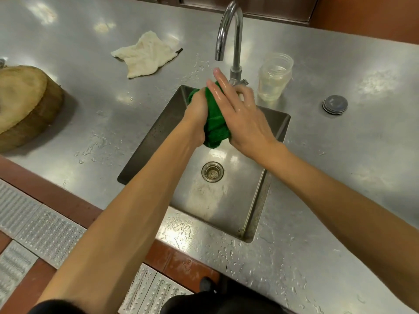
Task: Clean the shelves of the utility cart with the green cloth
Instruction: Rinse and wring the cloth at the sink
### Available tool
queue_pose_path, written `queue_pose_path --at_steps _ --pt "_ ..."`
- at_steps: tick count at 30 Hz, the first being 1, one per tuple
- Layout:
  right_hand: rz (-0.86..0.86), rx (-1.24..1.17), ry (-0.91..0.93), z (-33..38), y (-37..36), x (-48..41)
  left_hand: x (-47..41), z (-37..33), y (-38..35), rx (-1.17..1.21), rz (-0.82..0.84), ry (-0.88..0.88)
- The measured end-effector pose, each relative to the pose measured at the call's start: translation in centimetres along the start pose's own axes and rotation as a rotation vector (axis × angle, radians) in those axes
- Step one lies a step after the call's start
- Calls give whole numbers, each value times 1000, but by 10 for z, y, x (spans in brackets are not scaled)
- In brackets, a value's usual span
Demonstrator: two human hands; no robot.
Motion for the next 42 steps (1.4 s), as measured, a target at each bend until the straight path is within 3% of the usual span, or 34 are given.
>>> queue_pose_path --at_steps 2,5,9,17,22,25,29,30,32,35,42 --pt "-53 19 -22 -2 9 -7 1 -9 0 -122 -71 -92" --pt "47 37 -183 -9 11 -15 3 -31 3 -313 -257 -235" --pt "92 -49 -320 -10 10 -15 14 -57 -7 -615 -320 -459" --pt "202 -481 -416 -14 -10 -9 21 -65 -20 -952 -190 -750" --pt "261 -651 -462 -12 -26 -4 16 -63 -21 -1108 -102 -836" --pt "306 -618 -469 -13 -38 -8 12 -63 -14 -1137 -106 -820" --pt "218 -282 -505 -21 -31 -3 7 -66 -2 -1388 -161 -746" --pt "179 -236 -501 -18 -26 -3 4 -63 3 -1289 -152 -689" --pt "133 -272 -501 -11 -22 -7 5 -54 11 -813 -129 -566" --pt "141 -558 -585 -13 -30 -14 10 -48 8 -385 -87 -490" --pt "183 -1017 -679 -20 -33 -16 11 -71 -11 -397 -151 -595"
Point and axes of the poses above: each hand's wrist, its own x-axis away from the middle knuckle, its own y-axis out of the back of the hand, z = x × y, the point moved 7 cm from there along -x, towards the middle knuckle, and after that the axes turned 3 degrees about -y, right-handed, at the moved point
